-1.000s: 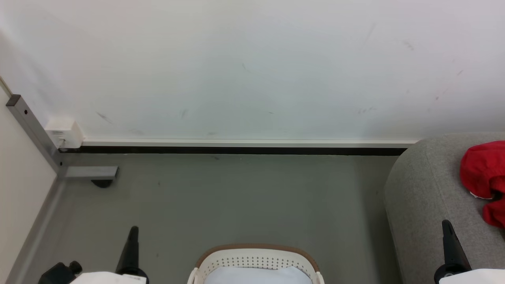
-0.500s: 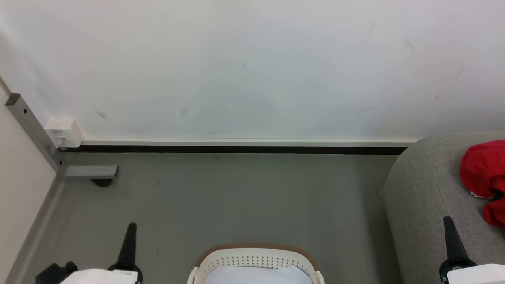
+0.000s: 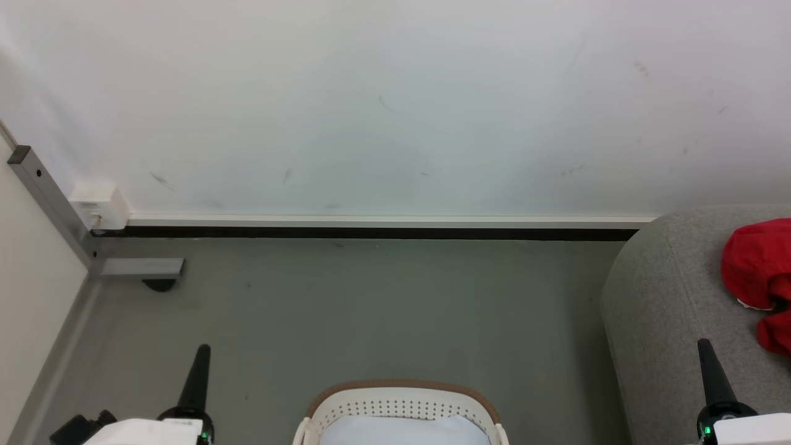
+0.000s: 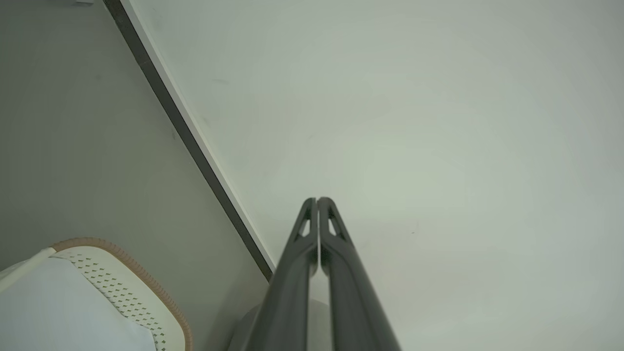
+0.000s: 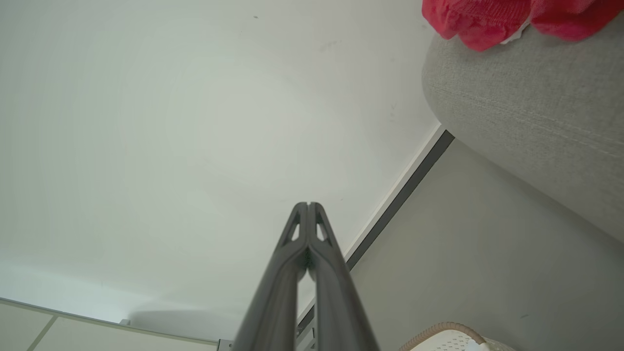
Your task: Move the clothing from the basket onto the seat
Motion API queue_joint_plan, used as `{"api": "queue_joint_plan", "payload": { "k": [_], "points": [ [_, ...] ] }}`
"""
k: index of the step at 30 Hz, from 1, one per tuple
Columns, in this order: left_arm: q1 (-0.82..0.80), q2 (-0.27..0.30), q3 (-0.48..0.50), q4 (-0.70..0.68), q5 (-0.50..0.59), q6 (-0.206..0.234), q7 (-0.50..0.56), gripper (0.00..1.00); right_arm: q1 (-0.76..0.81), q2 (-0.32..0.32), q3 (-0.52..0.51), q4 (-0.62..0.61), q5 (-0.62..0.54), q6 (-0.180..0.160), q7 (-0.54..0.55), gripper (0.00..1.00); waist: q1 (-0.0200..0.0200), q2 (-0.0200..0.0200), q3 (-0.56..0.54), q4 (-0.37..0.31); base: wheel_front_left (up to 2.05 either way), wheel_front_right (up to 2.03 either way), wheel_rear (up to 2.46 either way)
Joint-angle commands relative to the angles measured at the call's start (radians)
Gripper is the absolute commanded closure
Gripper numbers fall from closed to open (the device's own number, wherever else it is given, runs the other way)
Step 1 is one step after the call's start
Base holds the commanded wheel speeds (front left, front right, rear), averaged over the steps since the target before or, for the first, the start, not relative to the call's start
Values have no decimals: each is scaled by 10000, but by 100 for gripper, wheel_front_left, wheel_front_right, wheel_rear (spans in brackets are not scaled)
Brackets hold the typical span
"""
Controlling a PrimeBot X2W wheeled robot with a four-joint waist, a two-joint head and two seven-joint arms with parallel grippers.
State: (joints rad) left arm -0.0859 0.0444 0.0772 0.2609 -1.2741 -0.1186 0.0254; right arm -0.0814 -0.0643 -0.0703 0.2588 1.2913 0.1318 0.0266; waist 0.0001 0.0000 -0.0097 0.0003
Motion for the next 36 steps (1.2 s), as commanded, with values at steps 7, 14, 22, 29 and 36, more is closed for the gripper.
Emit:
{"api": "queue_joint_plan", "payload": {
  "k": [7,14,22,29,36],
  "points": [
    [-204,79,105,-87,-690,-68,191,100,-264,9,-126,-105,680,-14,176,100,-1,0,15,0,0,0,0],
    [-240,83,174,-92,-1256,-86,350,100,-257,41,-201,-109,1224,-15,342,100,-1,0,32,-1,0,0,0],
    [-275,86,249,-99,-1861,-105,516,100,-296,71,-275,-111,1796,-17,503,100,-1,0,50,-2,0,0,0],
    [-294,89,303,-105,-2394,-125,639,100,-338,101,-342,-113,2247,-18,640,100,-1,0,67,-2,0,0,0],
    [-318,92,352,-108,-2877,-133,789,100,-376,125,-411,-116,2699,-19,766,100,-1,0,83,-3,0,0,0]
  ]
}}
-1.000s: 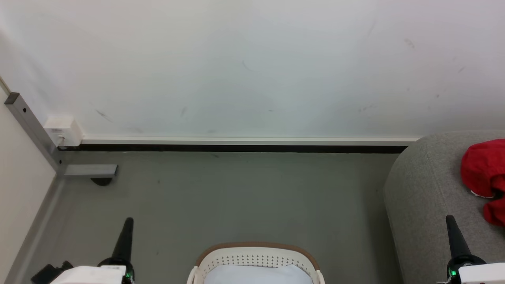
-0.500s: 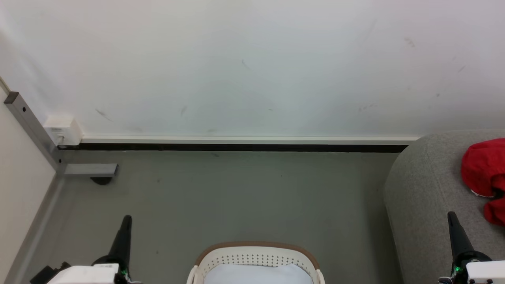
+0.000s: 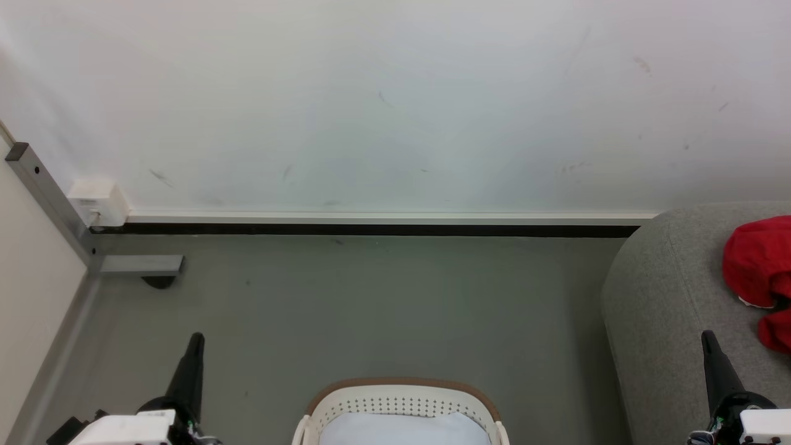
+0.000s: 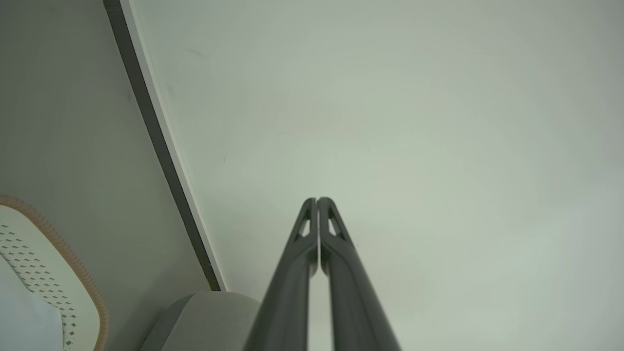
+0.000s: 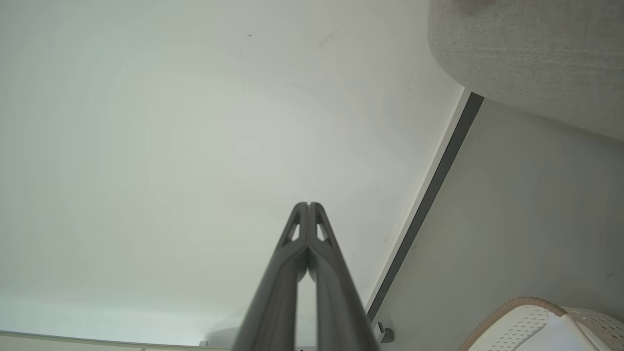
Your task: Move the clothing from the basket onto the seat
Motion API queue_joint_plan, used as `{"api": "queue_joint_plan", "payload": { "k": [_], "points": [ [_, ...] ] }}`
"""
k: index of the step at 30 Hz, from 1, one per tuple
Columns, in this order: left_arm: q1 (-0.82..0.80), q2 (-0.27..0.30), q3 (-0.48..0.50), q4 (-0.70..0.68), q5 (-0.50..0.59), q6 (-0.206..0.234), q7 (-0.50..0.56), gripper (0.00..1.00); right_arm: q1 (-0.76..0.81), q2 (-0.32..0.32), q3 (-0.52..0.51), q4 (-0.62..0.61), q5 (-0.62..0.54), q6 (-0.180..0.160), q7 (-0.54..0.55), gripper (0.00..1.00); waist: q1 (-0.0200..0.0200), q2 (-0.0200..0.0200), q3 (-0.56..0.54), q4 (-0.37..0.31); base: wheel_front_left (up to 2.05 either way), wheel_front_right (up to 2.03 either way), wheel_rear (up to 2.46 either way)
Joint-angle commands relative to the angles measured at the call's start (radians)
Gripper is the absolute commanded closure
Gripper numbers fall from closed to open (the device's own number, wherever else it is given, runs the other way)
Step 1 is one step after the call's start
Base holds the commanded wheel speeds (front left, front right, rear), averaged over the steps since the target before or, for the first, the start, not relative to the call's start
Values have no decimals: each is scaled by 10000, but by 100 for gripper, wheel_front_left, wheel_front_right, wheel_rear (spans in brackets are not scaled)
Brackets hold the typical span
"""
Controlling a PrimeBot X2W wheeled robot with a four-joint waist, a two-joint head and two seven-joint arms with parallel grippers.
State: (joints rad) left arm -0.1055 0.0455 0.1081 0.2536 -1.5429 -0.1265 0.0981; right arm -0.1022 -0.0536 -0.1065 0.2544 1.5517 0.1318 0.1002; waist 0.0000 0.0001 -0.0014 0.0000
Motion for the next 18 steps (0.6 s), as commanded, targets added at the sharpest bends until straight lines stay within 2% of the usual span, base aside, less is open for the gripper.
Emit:
{"api": "queue_joint_plan", "payload": {
  "k": [1,9,18],
  "points": [
    [-126,80,50,-36,-257,-52,70,100,-174,20,-59,-73,146,-19,45,100,0,-1,2,0,0,0,0],
    [-142,82,104,-41,-770,-73,212,100,-197,42,-128,-74,646,-21,190,100,0,-1,21,0,0,0,0],
    [-128,82,100,-39,-740,-65,214,100,-155,41,-124,-72,597,-19,189,100,0,-1,22,0,0,0,0]
  ]
}}
